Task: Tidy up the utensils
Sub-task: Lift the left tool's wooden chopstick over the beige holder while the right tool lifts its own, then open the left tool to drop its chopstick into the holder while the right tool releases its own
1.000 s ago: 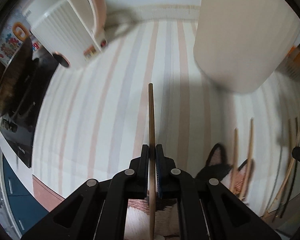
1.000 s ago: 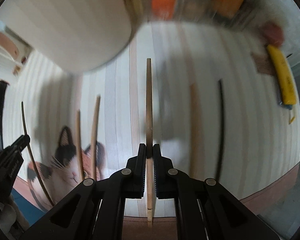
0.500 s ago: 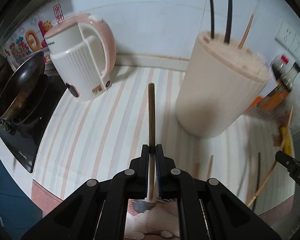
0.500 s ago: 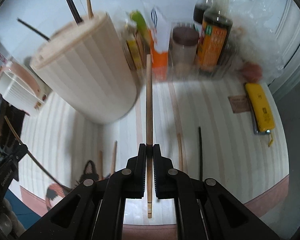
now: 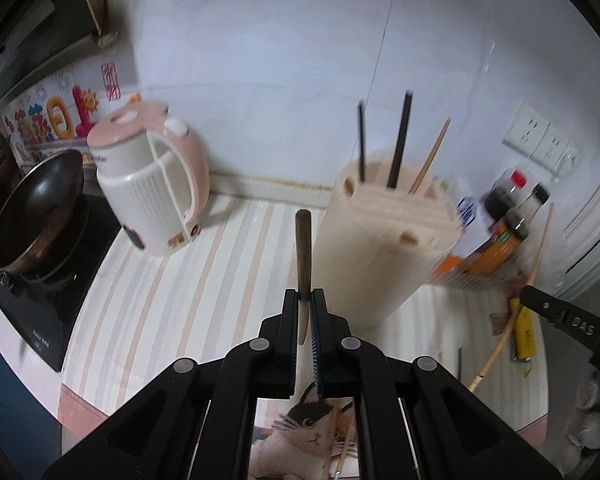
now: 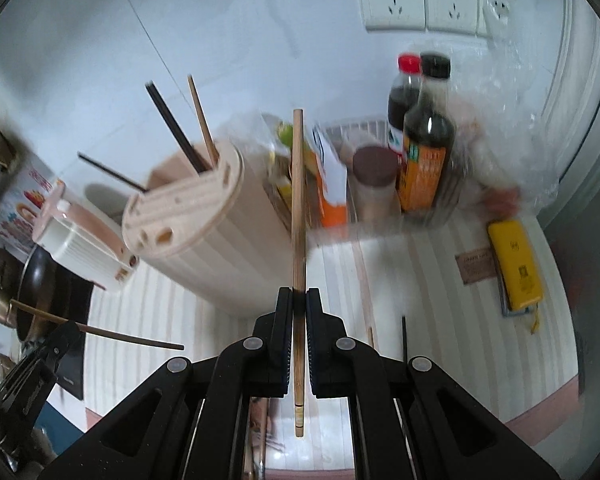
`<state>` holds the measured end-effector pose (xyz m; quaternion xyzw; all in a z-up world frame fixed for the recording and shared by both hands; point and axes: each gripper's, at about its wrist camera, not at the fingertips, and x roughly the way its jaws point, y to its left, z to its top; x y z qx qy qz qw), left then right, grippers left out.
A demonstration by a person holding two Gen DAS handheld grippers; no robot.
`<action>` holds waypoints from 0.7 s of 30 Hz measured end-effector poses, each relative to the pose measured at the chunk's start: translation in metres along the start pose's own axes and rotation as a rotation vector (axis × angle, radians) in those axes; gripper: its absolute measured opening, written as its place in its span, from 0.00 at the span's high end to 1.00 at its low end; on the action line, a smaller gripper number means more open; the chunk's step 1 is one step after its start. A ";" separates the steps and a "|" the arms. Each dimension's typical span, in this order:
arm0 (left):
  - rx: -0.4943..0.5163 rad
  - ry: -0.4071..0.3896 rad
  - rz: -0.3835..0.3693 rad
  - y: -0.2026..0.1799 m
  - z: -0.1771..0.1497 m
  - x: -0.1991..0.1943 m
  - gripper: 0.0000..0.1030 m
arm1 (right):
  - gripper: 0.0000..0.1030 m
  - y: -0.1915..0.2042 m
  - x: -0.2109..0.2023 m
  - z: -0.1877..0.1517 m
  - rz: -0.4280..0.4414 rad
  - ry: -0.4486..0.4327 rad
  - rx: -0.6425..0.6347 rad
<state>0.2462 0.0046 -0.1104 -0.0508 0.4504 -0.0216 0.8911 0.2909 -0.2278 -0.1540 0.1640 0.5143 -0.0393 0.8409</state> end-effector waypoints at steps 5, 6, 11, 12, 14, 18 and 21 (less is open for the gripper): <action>-0.017 0.003 -0.079 -0.007 0.024 -0.023 0.97 | 0.94 0.003 -0.014 0.021 0.039 -0.038 0.005; -0.022 0.003 -0.094 -0.008 0.028 -0.027 0.97 | 0.94 0.004 -0.016 0.025 0.050 -0.042 0.008; -0.035 -0.041 -0.162 -0.016 0.052 -0.060 0.97 | 0.94 0.009 -0.027 0.049 0.124 -0.044 0.030; -0.035 -0.053 -0.169 -0.018 0.056 -0.066 0.97 | 0.94 0.011 -0.030 0.055 0.135 -0.050 0.031; -0.030 -0.081 -0.184 -0.024 0.067 -0.076 0.97 | 0.94 0.015 -0.037 0.066 0.154 -0.067 0.032; -0.041 -0.116 -0.205 -0.034 0.092 -0.084 0.97 | 0.94 0.023 -0.048 0.088 0.176 -0.120 0.033; -0.039 -0.142 -0.197 -0.041 0.110 -0.082 0.97 | 0.94 0.032 -0.054 0.110 0.183 -0.175 0.032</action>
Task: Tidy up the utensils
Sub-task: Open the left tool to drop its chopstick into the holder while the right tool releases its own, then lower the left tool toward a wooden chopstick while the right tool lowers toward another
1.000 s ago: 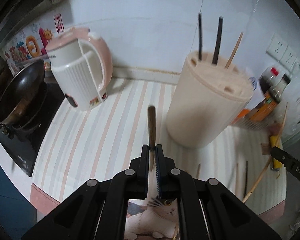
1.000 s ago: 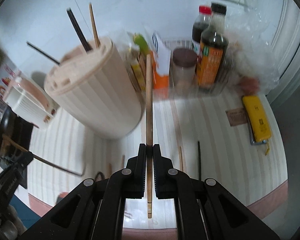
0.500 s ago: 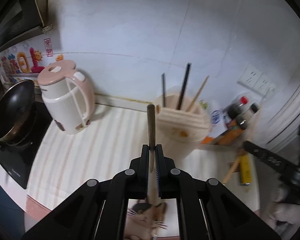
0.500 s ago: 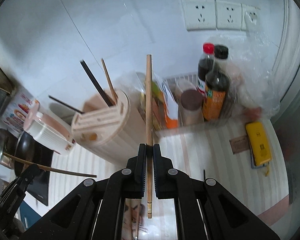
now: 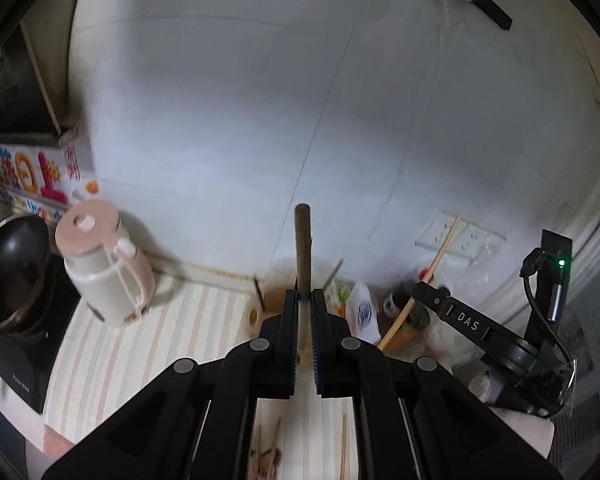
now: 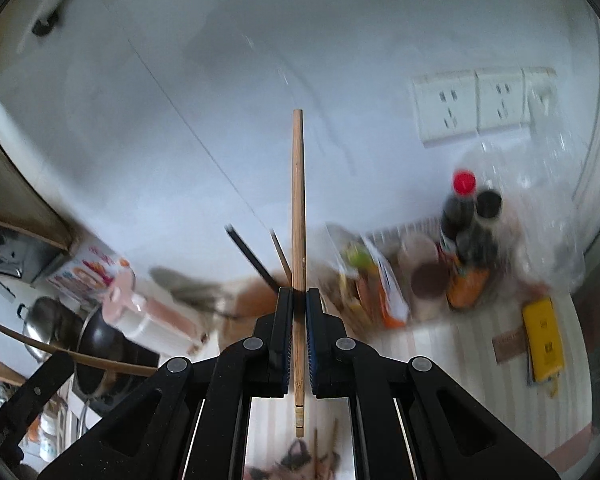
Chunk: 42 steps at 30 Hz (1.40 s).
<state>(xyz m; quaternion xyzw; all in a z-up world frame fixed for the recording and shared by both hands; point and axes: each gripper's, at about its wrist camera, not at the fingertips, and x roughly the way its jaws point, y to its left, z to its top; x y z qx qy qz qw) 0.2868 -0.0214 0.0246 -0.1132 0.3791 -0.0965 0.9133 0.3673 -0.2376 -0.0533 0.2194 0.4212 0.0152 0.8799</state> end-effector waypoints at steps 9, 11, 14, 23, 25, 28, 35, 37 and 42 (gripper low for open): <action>0.001 0.063 0.080 0.001 0.035 0.071 0.97 | 0.94 0.013 0.044 0.042 -0.024 -0.102 0.005; -0.002 0.092 0.096 0.004 0.035 0.087 0.97 | 0.94 0.013 0.061 0.045 -0.029 -0.116 0.002; 0.001 0.148 0.108 0.008 0.032 0.110 0.96 | 0.94 0.014 0.081 0.046 -0.031 -0.121 -0.010; 0.011 0.241 0.107 0.007 0.024 0.122 0.83 | 0.87 0.021 0.123 0.034 -0.025 0.013 -0.112; 0.023 0.215 0.139 0.009 0.026 0.112 0.58 | 0.72 0.017 0.115 0.032 -0.034 0.017 -0.109; 0.019 0.157 0.148 0.013 0.027 0.092 0.26 | 0.60 0.005 0.094 0.027 -0.043 0.017 -0.077; 0.039 0.099 0.236 0.029 0.005 0.066 0.00 | 0.37 -0.026 0.044 -0.001 -0.153 0.018 -0.042; 0.049 0.094 0.264 0.034 -0.007 0.065 0.00 | 0.29 -0.039 0.033 -0.015 -0.161 0.027 -0.015; 0.079 0.131 0.290 0.044 -0.041 0.073 0.00 | 0.21 -0.058 0.021 -0.048 -0.199 0.043 0.015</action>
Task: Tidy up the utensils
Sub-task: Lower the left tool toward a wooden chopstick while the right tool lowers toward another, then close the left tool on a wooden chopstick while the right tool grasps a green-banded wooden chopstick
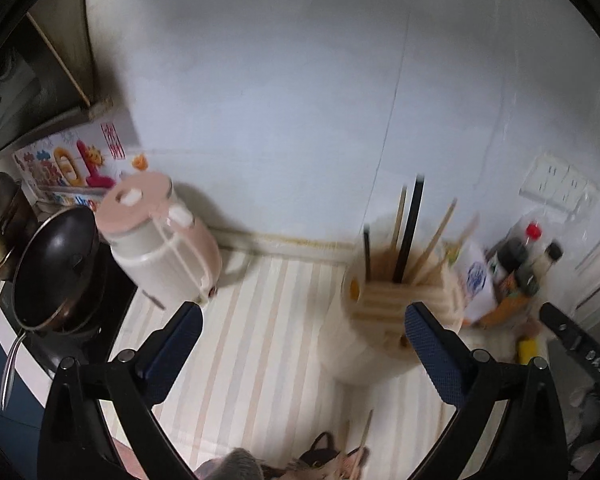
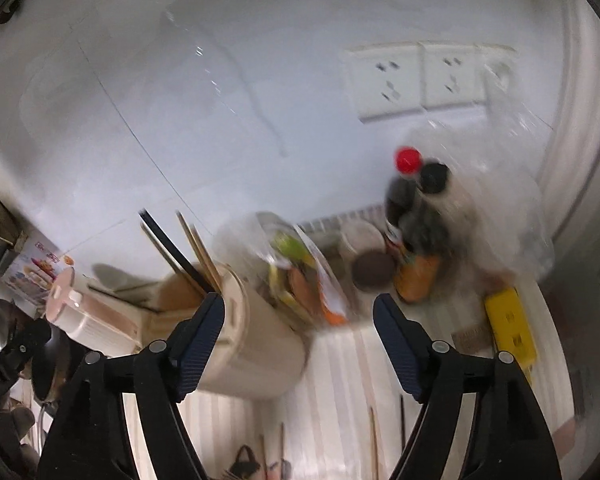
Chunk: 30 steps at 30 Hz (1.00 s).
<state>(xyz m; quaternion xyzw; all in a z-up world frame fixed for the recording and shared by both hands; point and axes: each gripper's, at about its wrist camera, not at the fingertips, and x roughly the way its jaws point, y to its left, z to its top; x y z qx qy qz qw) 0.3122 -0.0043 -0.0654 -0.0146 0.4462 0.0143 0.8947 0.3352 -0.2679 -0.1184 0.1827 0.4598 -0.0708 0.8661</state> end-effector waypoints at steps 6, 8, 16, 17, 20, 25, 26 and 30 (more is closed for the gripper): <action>0.011 0.067 0.049 0.001 -0.050 0.027 0.00 | 0.20 -0.028 0.017 -0.043 -0.074 0.080 0.015; 0.031 0.109 0.062 -0.002 -0.069 0.038 0.00 | 0.20 -0.036 0.024 -0.056 -0.091 0.116 0.014; 0.116 0.337 0.028 -0.021 -0.149 0.099 0.08 | 0.77 -0.069 0.080 -0.121 -0.093 0.370 -0.001; 0.125 0.381 0.014 -0.024 -0.161 0.111 0.18 | 0.78 -0.073 0.085 -0.130 -0.095 0.395 -0.002; 0.148 0.500 -0.021 -0.036 -0.188 0.141 0.38 | 0.78 -0.080 0.100 -0.152 -0.099 0.465 -0.003; 0.191 0.598 -0.024 -0.051 -0.213 0.174 0.53 | 0.78 -0.088 0.116 -0.173 -0.115 0.529 -0.005; 0.196 0.607 -0.027 -0.054 -0.215 0.178 0.56 | 0.78 -0.090 0.120 -0.177 -0.123 0.541 -0.005; 0.216 0.570 -0.046 -0.062 -0.212 0.176 0.96 | 0.78 -0.092 0.130 -0.186 -0.137 0.579 0.007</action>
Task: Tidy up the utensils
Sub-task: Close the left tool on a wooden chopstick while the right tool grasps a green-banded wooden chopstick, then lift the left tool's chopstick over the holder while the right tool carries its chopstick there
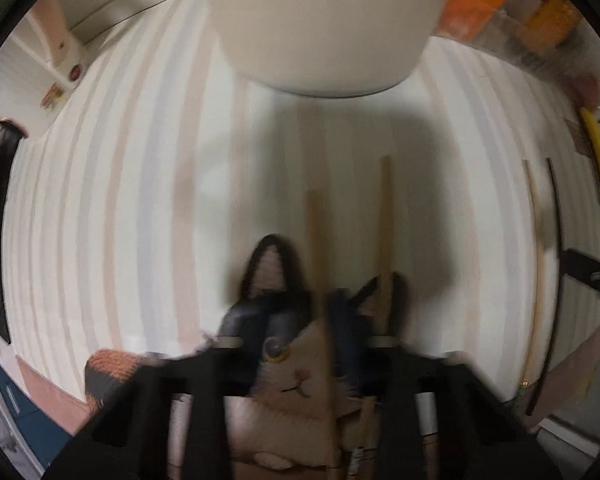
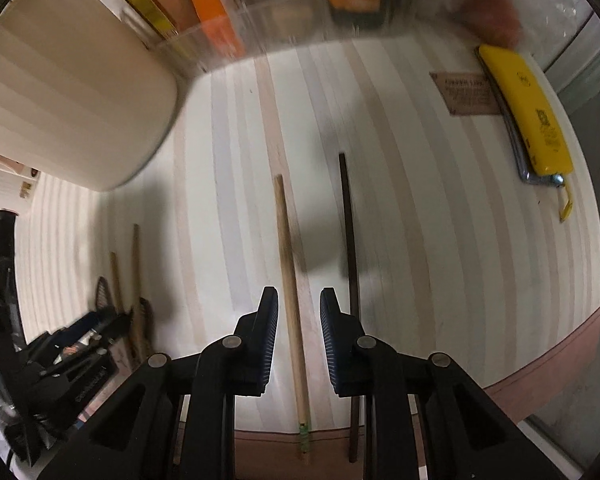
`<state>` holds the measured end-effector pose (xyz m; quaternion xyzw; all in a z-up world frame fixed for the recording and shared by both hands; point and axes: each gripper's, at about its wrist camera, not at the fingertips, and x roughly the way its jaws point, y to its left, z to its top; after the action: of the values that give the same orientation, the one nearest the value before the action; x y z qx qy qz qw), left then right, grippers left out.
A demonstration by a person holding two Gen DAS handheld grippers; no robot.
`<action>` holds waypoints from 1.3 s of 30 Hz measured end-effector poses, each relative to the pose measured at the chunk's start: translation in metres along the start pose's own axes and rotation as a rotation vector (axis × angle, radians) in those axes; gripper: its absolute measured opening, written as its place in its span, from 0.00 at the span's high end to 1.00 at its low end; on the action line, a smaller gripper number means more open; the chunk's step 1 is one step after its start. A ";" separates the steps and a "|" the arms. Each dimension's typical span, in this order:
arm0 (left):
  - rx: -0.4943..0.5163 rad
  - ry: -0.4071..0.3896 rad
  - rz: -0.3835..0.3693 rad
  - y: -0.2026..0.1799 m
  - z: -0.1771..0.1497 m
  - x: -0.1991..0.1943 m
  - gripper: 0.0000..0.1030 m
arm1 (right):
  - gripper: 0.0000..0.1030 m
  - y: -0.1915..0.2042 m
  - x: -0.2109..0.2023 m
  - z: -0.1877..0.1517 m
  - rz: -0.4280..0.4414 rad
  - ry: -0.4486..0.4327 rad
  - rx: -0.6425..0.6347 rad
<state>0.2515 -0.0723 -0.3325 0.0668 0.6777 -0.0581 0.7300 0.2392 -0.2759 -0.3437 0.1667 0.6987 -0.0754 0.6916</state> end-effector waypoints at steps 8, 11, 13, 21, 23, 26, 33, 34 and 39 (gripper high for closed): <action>-0.102 0.001 0.039 0.053 0.015 0.001 0.96 | 0.93 0.011 0.027 -0.008 -0.053 0.041 -0.057; -0.143 0.020 0.017 0.070 0.011 0.000 0.95 | 0.93 0.023 0.030 -0.015 -0.066 0.047 -0.098; -0.169 0.045 -0.009 0.080 0.004 -0.001 0.93 | 0.93 0.028 0.031 -0.020 -0.039 0.073 -0.111; -0.158 0.062 -0.047 0.082 -0.020 -0.006 0.87 | 0.93 0.036 0.033 -0.025 -0.053 0.110 -0.136; -0.156 0.063 -0.036 0.081 -0.020 -0.008 0.87 | 0.93 0.040 0.034 -0.024 -0.072 0.115 -0.151; -0.152 0.055 -0.025 0.069 -0.019 -0.009 0.87 | 0.93 0.050 0.035 -0.021 -0.092 0.122 -0.159; -0.154 0.054 -0.025 0.061 -0.015 -0.003 0.87 | 0.93 0.061 0.044 -0.009 -0.117 0.128 -0.173; -0.152 0.054 -0.024 0.060 -0.015 -0.003 0.86 | 0.93 0.063 0.044 -0.007 -0.118 0.127 -0.173; -0.138 0.055 -0.016 0.065 -0.018 0.002 0.86 | 0.93 0.068 0.046 -0.008 -0.128 0.119 -0.173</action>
<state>0.2457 -0.0051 -0.3346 0.0124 0.7003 -0.0153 0.7136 0.2554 -0.2043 -0.3811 0.0658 0.7517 -0.0488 0.6544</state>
